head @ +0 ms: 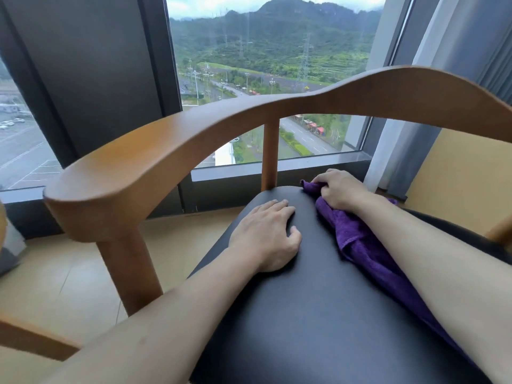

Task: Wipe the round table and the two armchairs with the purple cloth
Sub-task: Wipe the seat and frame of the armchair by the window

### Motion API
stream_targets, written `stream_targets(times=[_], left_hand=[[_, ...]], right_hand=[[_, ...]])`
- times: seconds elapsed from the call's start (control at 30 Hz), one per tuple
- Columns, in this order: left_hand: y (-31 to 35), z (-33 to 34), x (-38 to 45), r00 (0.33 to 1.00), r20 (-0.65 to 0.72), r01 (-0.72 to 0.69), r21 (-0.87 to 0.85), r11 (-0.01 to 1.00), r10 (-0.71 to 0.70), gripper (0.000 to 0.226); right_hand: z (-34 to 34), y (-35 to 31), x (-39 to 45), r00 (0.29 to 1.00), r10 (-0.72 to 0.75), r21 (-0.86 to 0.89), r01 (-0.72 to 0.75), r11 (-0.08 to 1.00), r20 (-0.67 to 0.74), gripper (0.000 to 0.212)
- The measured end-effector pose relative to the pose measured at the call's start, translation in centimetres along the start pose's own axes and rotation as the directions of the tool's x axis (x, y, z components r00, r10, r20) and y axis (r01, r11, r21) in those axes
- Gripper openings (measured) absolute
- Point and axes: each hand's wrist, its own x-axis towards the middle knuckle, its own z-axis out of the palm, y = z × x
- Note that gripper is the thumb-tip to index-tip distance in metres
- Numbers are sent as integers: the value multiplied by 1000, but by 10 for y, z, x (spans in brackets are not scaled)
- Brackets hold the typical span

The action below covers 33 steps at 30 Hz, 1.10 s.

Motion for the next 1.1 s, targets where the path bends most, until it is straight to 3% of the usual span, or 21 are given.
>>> stream_targets(times=[0.27, 0.37, 0.5, 0.73, 0.93, 1.0, 1.1], left_hand=[[6, 0, -6, 997, -81, 18, 43, 999, -14, 57], [4, -2, -5, 995, -103, 16, 38, 999, -12, 53], [2, -2, -2, 995, -99, 12, 37, 999, -8, 52], [2, -5, -2, 997, -82, 7, 49, 999, -3, 55], [5, -5, -7, 993, -108, 41, 45, 998, -36, 56], [5, -5, -6, 994, -105, 38, 43, 998, -33, 56], [3, -6, -3, 994, -101, 35, 32, 999, -31, 58]], right_hand=[[8, 7, -18, 930, 303, 56, -298, 953, -209, 38], [11, -5, -8, 928, 325, 67, -318, 946, -185, 43], [10, -19, -12, 979, 180, 44, -176, 983, -94, 44], [-3, -28, -76, 997, -76, 200, 76, 977, -9, 48], [-21, -20, -132, 987, -150, 451, 106, 886, 63, 48], [-24, -23, -123, 991, -130, 460, 106, 882, 20, 44], [-28, -33, -84, 978, -34, 486, 133, 863, -207, 39]])
